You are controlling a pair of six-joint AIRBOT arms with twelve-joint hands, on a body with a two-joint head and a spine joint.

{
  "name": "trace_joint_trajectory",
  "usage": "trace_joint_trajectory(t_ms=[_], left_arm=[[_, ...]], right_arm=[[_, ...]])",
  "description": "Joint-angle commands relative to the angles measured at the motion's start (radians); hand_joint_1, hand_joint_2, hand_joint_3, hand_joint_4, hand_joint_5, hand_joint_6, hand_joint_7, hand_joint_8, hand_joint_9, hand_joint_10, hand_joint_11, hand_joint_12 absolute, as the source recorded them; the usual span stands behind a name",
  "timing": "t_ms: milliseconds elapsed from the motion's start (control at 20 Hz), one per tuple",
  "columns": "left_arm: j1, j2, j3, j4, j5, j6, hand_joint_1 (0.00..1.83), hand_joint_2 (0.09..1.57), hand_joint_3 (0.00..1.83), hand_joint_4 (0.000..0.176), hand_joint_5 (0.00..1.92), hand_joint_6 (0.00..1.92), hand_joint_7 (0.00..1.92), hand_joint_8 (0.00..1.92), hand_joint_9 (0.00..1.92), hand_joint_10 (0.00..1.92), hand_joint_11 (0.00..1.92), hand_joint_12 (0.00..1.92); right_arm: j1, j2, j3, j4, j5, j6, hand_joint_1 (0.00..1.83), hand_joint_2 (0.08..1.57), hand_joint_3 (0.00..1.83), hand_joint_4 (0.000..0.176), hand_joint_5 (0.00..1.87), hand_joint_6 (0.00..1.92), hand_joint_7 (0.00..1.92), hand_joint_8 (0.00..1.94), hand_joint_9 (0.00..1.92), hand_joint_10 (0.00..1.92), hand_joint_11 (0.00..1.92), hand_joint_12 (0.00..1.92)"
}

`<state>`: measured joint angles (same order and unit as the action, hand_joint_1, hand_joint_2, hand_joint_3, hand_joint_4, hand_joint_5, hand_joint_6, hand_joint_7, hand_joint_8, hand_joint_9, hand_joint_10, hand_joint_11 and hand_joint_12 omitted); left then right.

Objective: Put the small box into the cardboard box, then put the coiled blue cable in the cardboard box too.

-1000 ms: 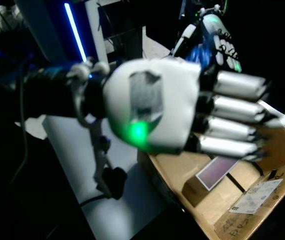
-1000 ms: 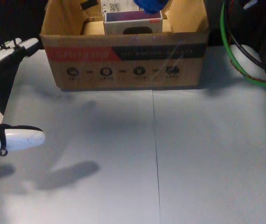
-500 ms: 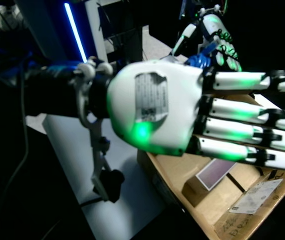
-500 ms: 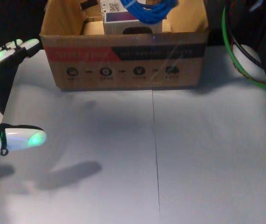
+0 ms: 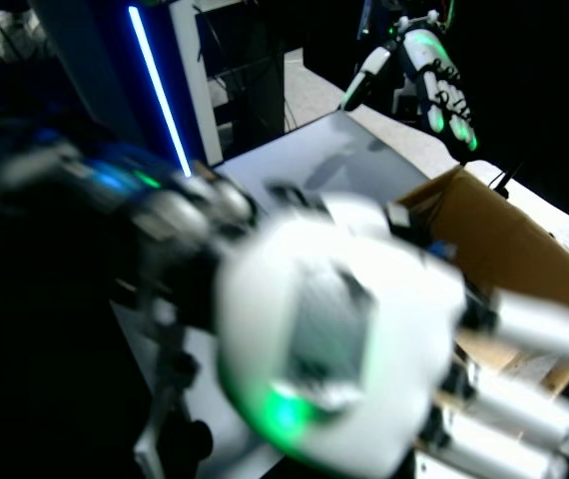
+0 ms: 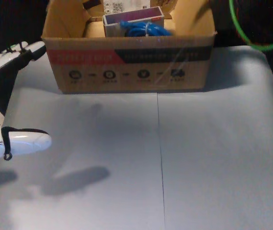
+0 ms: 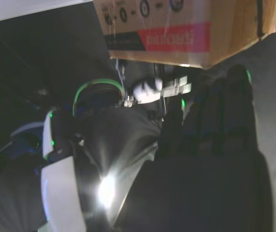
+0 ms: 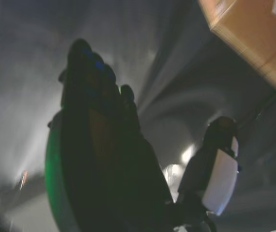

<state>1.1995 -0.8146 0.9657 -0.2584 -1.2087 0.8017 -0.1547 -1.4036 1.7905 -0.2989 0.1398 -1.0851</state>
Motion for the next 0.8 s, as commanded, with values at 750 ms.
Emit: trace_joint_trajectory(t_ms=[750], left_arm=[[0.009, 0.033, -0.011, -0.077, -0.296, -0.006, 0.59, 0.8, 0.0, 0.176, 0.03, 0.0, 0.0, 0.0, 0.0, 0.0, 0.0, 0.0]], right_arm=[[-0.344, 0.518, -0.591, 0.284, 0.865, 0.003, 0.68, 0.8, 0.0, 0.117, 0.04, 0.0, 0.0, 0.0, 0.0, 0.0, 0.0, 0.0]])
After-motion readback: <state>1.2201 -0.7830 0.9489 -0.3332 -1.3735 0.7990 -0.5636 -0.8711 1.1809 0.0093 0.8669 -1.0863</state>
